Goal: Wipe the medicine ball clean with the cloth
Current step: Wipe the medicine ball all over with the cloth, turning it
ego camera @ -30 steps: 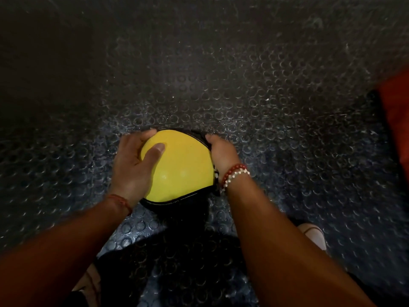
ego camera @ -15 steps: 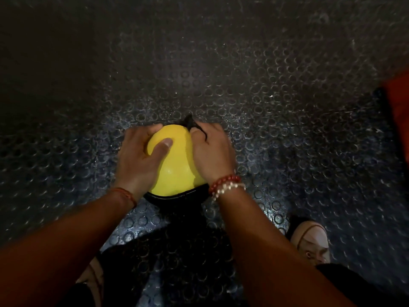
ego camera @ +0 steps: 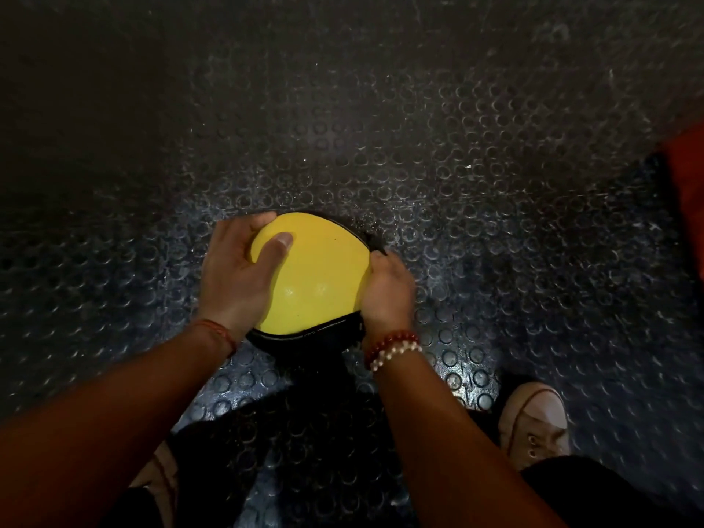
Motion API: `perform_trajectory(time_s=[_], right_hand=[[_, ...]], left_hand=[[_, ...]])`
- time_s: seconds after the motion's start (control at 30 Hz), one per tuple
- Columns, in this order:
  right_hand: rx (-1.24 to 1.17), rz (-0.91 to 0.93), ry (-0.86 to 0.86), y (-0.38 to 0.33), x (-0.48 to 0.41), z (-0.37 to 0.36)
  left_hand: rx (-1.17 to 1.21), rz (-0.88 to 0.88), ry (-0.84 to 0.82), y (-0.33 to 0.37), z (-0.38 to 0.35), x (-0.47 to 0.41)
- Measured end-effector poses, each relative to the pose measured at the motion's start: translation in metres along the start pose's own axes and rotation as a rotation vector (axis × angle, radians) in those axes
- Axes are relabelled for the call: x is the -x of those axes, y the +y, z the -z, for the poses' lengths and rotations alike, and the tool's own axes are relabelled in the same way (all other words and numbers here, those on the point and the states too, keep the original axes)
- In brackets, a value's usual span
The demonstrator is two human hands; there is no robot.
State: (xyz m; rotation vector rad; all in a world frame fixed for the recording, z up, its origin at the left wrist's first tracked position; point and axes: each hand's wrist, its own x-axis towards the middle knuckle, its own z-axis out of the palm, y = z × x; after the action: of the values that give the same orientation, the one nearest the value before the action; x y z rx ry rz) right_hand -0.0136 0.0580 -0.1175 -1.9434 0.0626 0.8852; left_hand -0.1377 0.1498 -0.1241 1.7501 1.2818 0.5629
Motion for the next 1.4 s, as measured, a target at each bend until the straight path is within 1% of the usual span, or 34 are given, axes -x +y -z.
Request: perform_trajectory(time_s=[0.03, 0.17, 0.23, 0.27, 0.3, 0.37, 0.5, 0.57, 0.6, 0.63, 0.7, 0.77, 0.8, 0.9, 0.97, 1.0, 1.03, 1.13, 1.2, 1.27, 1.3, 1.33, 1.4], right_hand=[[0.030, 0.082, 0.022, -0.001, 0.007, -0.001], [0.369, 0.446, -0.028, -0.018, 0.014, -0.005], [0.474, 0.535, -0.078, -0.030, 0.006, -0.008], [0.507, 0.546, -0.120, -0.034, 0.000, -0.010], [0.519, 0.537, -0.165, -0.037, -0.007, -0.011], [0.484, 0.452, -0.244, -0.043, -0.021, -0.012], [0.331, 0.146, -0.318, -0.045, -0.037, -0.005], [0.244, -0.021, -0.286, -0.033, -0.037, 0.005], [0.218, -0.077, -0.255, -0.026, -0.034, 0.008], [0.210, -0.105, -0.224, -0.020, -0.030, 0.009], [0.142, -0.094, -0.145, -0.009, -0.018, 0.007], [0.043, -0.039, -0.058, -0.006, -0.003, 0.002], [0.043, 0.017, -0.022, -0.005, 0.004, 0.000], [0.292, 0.297, 0.016, -0.010, 0.018, -0.006], [0.450, 0.499, -0.019, -0.019, 0.017, -0.010], [0.504, 0.553, -0.051, -0.025, 0.013, -0.012], [0.538, 0.565, -0.085, -0.030, 0.007, -0.012], [0.548, 0.477, -0.185, -0.040, -0.013, -0.014], [0.432, 0.331, -0.224, -0.044, -0.024, -0.011], [0.300, 0.194, -0.230, -0.045, -0.030, -0.006], [0.277, 0.126, -0.252, -0.044, -0.030, -0.004], [0.217, 0.019, -0.252, -0.043, -0.029, 0.000], [0.133, -0.097, -0.197, -0.037, -0.028, 0.006]], left_hand=[[-0.011, -0.003, 0.002, 0.001, 0.000, 0.000], [-0.015, -0.016, 0.006, 0.003, -0.003, 0.001], [0.001, -0.024, -0.002, 0.002, -0.002, 0.002], [0.006, -0.037, -0.007, 0.000, -0.001, 0.002], [0.007, -0.049, -0.011, -0.001, 0.000, 0.001], [0.004, -0.048, -0.021, -0.004, 0.000, 0.000], [0.062, 0.003, -0.009, -0.008, -0.001, -0.003], [0.080, 0.013, 0.005, -0.009, 0.000, -0.002], [0.077, 0.017, 0.005, -0.009, 0.000, -0.002], [0.070, 0.021, 0.005, -0.009, 0.000, -0.002], [0.060, 0.026, 0.002, -0.009, 0.000, -0.003], [0.049, 0.022, 0.001, -0.007, 0.000, -0.003], [0.037, 0.018, -0.001, -0.007, 0.000, -0.003], [0.020, -0.002, -0.007, -0.005, 0.001, -0.002], [0.022, -0.020, -0.012, -0.004, 0.001, 0.000], [0.024, -0.021, -0.016, -0.003, 0.001, 0.000], [0.026, -0.016, -0.021, -0.003, 0.001, 0.001], [0.008, 0.002, -0.015, -0.004, -0.001, -0.001], [0.000, -0.001, -0.013, -0.004, -0.001, -0.001], [0.015, -0.012, -0.016, -0.005, -0.001, -0.001], [0.023, -0.011, -0.018, -0.005, 0.000, -0.001], [0.028, -0.009, -0.018, -0.006, -0.001, -0.001], [0.034, -0.002, -0.014, -0.005, -0.001, -0.001]])
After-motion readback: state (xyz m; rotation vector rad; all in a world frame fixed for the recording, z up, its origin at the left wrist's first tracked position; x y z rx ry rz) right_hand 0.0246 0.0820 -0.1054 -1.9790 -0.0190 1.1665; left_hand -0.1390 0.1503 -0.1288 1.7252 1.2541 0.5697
